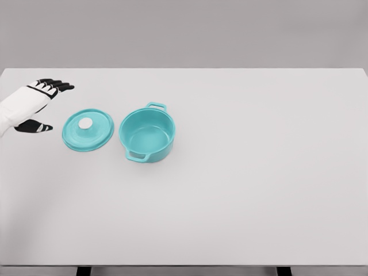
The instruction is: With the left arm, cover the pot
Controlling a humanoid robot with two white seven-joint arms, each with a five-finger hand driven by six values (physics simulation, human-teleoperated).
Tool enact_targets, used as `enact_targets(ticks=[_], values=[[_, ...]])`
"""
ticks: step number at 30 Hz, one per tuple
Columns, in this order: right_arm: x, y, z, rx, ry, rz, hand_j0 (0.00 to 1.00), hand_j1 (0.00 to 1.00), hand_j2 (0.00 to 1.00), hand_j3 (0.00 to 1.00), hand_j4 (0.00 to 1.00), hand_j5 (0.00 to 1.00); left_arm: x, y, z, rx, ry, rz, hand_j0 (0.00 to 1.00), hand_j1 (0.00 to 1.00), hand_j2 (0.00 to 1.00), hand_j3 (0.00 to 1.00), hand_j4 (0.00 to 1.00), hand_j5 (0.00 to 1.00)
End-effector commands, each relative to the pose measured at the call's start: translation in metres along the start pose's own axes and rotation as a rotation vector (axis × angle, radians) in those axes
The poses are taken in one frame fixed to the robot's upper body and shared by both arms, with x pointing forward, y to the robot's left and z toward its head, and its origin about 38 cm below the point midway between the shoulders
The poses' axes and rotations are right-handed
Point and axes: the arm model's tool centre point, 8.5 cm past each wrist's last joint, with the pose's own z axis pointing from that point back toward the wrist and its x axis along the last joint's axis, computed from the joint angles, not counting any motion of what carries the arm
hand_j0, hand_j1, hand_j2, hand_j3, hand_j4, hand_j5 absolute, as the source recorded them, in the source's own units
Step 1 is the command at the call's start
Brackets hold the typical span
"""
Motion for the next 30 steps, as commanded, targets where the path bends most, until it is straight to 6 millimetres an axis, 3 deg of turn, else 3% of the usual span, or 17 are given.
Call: enact_targets(ticks=[1,8,10,12,16,20,24,30], values=[[0.000,0.000,0.000,0.000,0.000,0.000,1.00,1.00,1.00,1.00,1.00,1.00,0.000,0.001,0.000,0.004,0.000,0.005,1.00,1.00,1.00,1.00,1.00,1.00],[0.000,0.000,0.000,0.000,0.000,0.000,1.00,1.00,1.00,1.00,1.00,1.00,0.002,0.005,-0.001,0.014,-0.008,0.004,1.00,1.00,1.00,1.00,1.00,1.00],[0.000,0.000,0.000,0.000,0.000,0.000,1.00,1.00,1.00,1.00,1.00,1.00,-0.003,-0.005,0.002,-0.121,0.004,0.000,1.00,1.00,1.00,1.00,1.00,1.00],[0.000,0.000,0.000,0.000,0.000,0.000,1.00,1.00,1.00,1.00,1.00,1.00,-0.009,0.002,0.001,-0.259,0.013,-0.025,1.00,1.00,1.00,1.00,1.00,1.00],[0.000,0.000,0.000,0.000,0.000,0.000,1.00,1.00,1.00,1.00,1.00,1.00,-0.014,0.011,0.003,-0.307,0.000,0.010,1.00,1.00,1.00,1.00,1.00,1.00],[0.000,0.000,0.000,0.000,0.000,0.000,1.00,1.00,1.00,1.00,1.00,1.00,-0.017,0.016,0.006,-0.316,0.000,0.000,0.85,0.85,0.85,0.85,0.85,0.85],[0.000,0.000,0.000,0.000,0.000,0.000,1.00,1.00,1.00,1.00,1.00,1.00,-0.008,0.026,-0.012,-0.325,-0.040,-0.038,0.72,0.72,0.72,0.72,0.72,0.72],[0.000,0.000,0.000,0.000,0.000,0.000,1.00,1.00,1.00,1.00,1.00,1.00,0.005,0.031,-0.028,-0.327,-0.080,-0.069,0.72,0.72,0.72,0.72,0.72,0.72]])
